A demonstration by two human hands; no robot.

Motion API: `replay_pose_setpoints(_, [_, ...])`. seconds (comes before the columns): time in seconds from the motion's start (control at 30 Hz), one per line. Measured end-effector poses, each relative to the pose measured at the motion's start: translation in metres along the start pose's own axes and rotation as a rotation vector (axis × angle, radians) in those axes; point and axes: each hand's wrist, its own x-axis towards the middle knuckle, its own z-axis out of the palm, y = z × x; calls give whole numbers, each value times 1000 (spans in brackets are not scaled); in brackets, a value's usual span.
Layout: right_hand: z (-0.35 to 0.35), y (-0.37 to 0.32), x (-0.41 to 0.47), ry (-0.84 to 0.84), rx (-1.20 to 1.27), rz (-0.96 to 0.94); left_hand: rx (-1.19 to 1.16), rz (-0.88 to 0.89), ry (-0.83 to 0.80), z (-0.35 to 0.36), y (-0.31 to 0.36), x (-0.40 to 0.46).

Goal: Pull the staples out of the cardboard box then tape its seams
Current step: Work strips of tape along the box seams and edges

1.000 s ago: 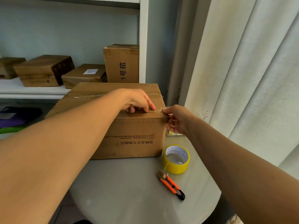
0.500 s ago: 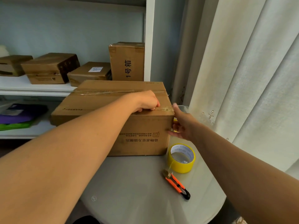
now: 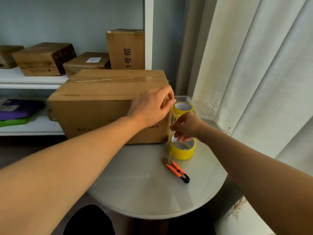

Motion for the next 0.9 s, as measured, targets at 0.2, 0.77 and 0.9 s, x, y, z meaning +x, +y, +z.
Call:
replay_pose_setpoints(0.2, [33, 9, -38, -306, -681, -14, -38, -310, -506, 42, -3, -46])
replay_pose_setpoints(0.77, [56, 24, -51, -156, -915, -78, -241, -451, -536, 101, 8, -73])
replay_pose_setpoints(0.9, [37, 21, -52, -397, -829, 43, -280, -510, -495, 104, 0, -74])
